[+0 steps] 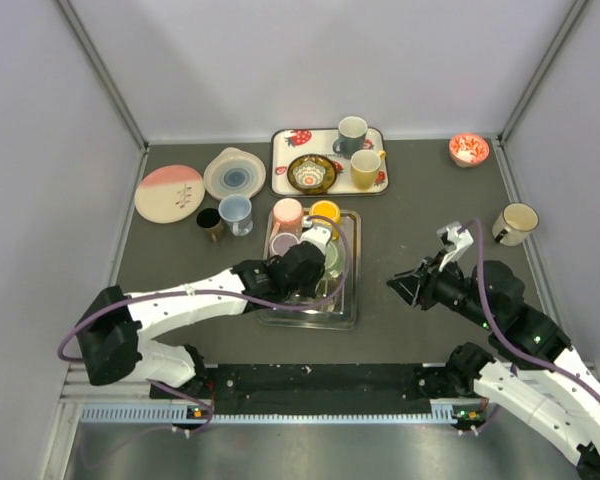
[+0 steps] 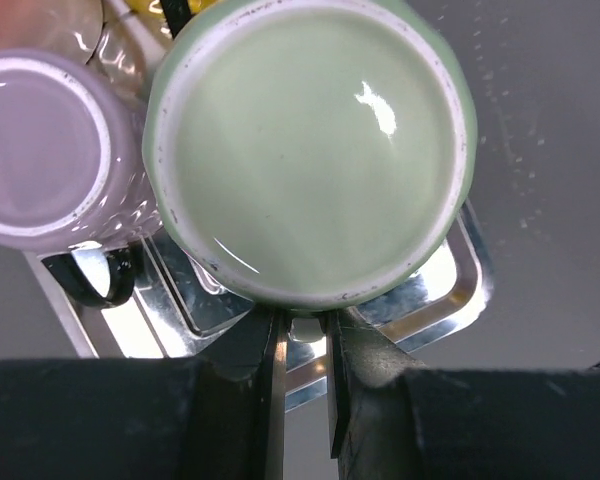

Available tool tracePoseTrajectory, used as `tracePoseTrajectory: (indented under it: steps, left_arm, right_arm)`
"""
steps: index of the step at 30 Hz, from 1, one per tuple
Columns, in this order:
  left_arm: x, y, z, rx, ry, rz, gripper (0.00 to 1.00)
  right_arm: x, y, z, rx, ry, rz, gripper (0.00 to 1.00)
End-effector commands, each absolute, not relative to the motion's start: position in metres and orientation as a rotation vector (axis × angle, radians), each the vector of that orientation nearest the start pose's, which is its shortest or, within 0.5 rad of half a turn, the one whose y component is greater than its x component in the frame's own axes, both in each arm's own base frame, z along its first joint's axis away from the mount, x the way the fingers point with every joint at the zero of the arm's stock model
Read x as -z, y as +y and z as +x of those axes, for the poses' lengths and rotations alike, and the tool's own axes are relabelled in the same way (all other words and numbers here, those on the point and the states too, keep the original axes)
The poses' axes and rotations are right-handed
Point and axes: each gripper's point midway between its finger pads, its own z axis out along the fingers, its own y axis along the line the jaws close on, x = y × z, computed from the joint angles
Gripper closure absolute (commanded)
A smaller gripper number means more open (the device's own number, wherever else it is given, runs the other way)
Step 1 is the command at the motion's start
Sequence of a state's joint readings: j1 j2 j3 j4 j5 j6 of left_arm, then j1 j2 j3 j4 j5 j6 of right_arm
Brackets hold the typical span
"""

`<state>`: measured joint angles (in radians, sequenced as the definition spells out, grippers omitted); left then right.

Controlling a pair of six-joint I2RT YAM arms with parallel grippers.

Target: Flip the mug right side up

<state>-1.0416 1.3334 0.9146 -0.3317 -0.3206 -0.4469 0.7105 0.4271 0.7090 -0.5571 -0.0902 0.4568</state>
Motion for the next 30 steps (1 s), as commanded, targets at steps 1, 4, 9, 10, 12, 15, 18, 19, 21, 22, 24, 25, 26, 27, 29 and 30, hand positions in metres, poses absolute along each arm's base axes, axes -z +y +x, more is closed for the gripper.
tracePoseTrajectory:
  steps: [1,4,9,10,12,15,18,19,21,22,24,25,26,27,29,30]
  left_arm:
    - [-0.158,-0.304,0.241,0.364,2.172,0.426,1.0]
    - [-0.149,-0.311,0.244,0.339,2.212,0.455,1.0]
    - [-0.135,-0.323,0.251,0.317,2.271,0.491,1.0]
    - [-0.125,-0.322,0.253,0.293,2.295,0.5,1.0]
    - [-0.123,-0.325,0.255,0.296,2.315,0.501,1.0]
    - [-0.111,-0.324,0.259,0.281,2.353,0.496,1.0]
    - [-0.103,-0.321,0.264,0.273,2.383,0.488,1.0]
    - [-0.102,-0.32,0.266,0.268,2.389,0.481,1.0]
    - [-0.098,-0.317,0.268,0.262,2.4,0.475,1.0]
    - [-0.097,-0.315,0.272,0.259,2.404,0.464,1.0]
    - [-0.091,-0.313,0.273,0.259,2.418,0.462,1.0]
    - [-0.092,-0.312,0.276,0.262,2.419,0.453,1.0]
    - [-0.09,-0.311,0.277,0.261,2.423,0.454,1.0]
    - [-0.088,-0.31,0.278,0.259,2.427,0.452,1.0]
    - [-0.087,-0.309,0.281,0.262,2.43,0.446,1.0]
    - [-0.085,-0.309,0.282,0.263,2.434,0.446,1.0]
  right_arm:
    - [-0.245,0.167,0.15,-0.857,1.924,-0.27,0.67]
    - [-0.242,0.166,0.149,-0.86,1.931,-0.261,0.67]
    - [-0.239,0.165,0.149,-0.856,1.946,-0.245,0.67]
    - [-0.239,0.164,0.149,-0.854,1.95,-0.24,0.66]
    - [-0.239,0.164,0.148,-0.855,1.952,-0.237,0.66]
    - [-0.241,0.162,0.148,-0.846,1.954,-0.231,0.64]
    - [-0.242,0.16,0.149,-0.833,1.952,-0.23,0.63]
    - [-0.242,0.159,0.149,-0.828,1.951,-0.228,0.63]
    - [-0.244,0.158,0.15,-0.823,1.948,-0.227,0.62]
    - [-0.244,0.158,0.149,-0.821,1.949,-0.229,0.62]
    - [-0.244,0.157,0.149,-0.821,1.951,-0.229,0.62]
    - [-0.244,0.157,0.149,-0.821,1.951,-0.229,0.61]
    - [-0.244,0.157,0.148,-0.82,1.952,-0.229,0.61]
    - [-0.244,0.154,0.151,-0.798,1.952,-0.213,0.61]
    - [-0.244,0.153,0.151,-0.791,1.953,-0.21,0.61]
    - [-0.244,0.152,0.152,-0.79,1.953,-0.206,0.61]
